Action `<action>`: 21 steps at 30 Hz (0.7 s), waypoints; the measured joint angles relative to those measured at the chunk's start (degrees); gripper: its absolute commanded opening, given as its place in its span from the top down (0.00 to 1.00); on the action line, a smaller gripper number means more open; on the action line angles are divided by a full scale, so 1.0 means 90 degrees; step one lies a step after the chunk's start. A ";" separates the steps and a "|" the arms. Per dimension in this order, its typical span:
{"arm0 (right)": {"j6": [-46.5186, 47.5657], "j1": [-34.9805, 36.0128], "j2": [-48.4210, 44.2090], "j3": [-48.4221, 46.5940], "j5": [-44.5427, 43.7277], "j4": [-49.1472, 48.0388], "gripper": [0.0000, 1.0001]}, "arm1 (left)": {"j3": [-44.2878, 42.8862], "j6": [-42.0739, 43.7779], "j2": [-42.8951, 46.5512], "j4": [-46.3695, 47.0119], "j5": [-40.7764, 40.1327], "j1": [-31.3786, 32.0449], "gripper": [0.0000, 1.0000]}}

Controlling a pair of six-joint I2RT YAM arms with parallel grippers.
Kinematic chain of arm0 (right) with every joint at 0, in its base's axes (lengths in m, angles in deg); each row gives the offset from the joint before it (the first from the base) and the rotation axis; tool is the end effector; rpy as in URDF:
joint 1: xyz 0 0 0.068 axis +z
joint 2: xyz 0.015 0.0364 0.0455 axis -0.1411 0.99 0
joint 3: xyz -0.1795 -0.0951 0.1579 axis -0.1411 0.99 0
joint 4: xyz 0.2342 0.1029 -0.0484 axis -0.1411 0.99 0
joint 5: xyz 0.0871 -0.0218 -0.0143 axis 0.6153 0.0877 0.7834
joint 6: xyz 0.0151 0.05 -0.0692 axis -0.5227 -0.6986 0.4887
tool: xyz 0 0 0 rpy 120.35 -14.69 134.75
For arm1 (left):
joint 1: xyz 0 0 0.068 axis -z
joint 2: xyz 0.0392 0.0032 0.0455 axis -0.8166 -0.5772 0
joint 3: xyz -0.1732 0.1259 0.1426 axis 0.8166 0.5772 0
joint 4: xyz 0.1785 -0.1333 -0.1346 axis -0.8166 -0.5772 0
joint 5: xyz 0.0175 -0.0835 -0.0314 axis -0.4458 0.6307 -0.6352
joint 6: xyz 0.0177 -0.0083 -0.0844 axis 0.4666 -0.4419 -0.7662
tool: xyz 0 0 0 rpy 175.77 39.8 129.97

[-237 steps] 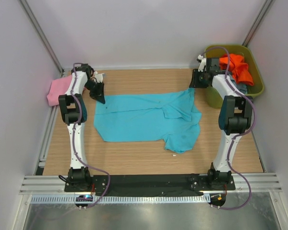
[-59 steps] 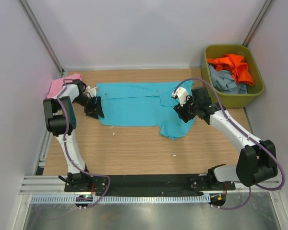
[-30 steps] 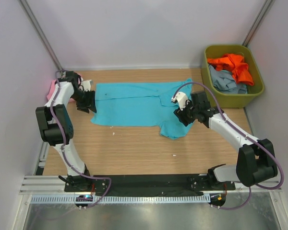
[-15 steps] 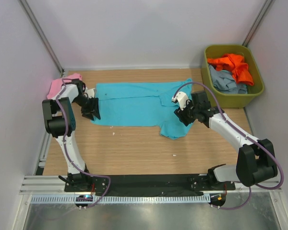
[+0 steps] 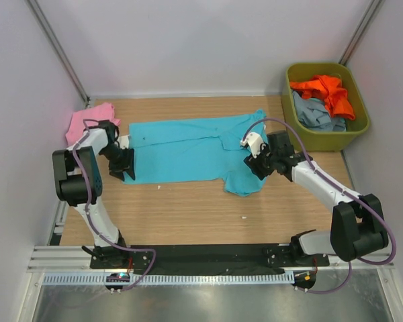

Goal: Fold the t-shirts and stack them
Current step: Fold the tshirt

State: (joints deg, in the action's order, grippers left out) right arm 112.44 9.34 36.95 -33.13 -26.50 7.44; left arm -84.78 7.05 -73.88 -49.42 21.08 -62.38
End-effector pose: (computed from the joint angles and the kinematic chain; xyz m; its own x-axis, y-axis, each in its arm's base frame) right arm 0.2826 0.1052 0.1762 -0.3996 -0.6644 -0.6316 -0.7379 0.6420 -0.2084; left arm 0.3361 0.0266 0.1075 -0.9967 -0.0755 -0.0301 -0.0662 0.9690 -0.2378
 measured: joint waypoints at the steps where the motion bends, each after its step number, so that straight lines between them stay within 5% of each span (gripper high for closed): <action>1: 0.0005 -0.0005 -0.0002 0.0002 -0.0022 0.0019 0.40 | -0.0007 0.0000 0.0044 0.0010 -0.0032 0.0000 0.51; 12: -0.0855 -0.0918 -0.0670 0.0015 0.0284 0.1078 0.42 | -0.1290 0.0002 0.0291 -0.0202 0.0532 0.0075 0.51; 21: -0.1161 -0.0974 -0.0032 0.0007 0.0971 0.1401 0.39 | -0.1435 -0.0053 -0.0845 -0.0226 0.1032 0.0226 0.51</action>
State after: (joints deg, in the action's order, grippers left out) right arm 101.99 0.58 36.67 -33.06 -17.75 20.05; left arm -97.70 6.57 -81.49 -51.45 30.37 -60.35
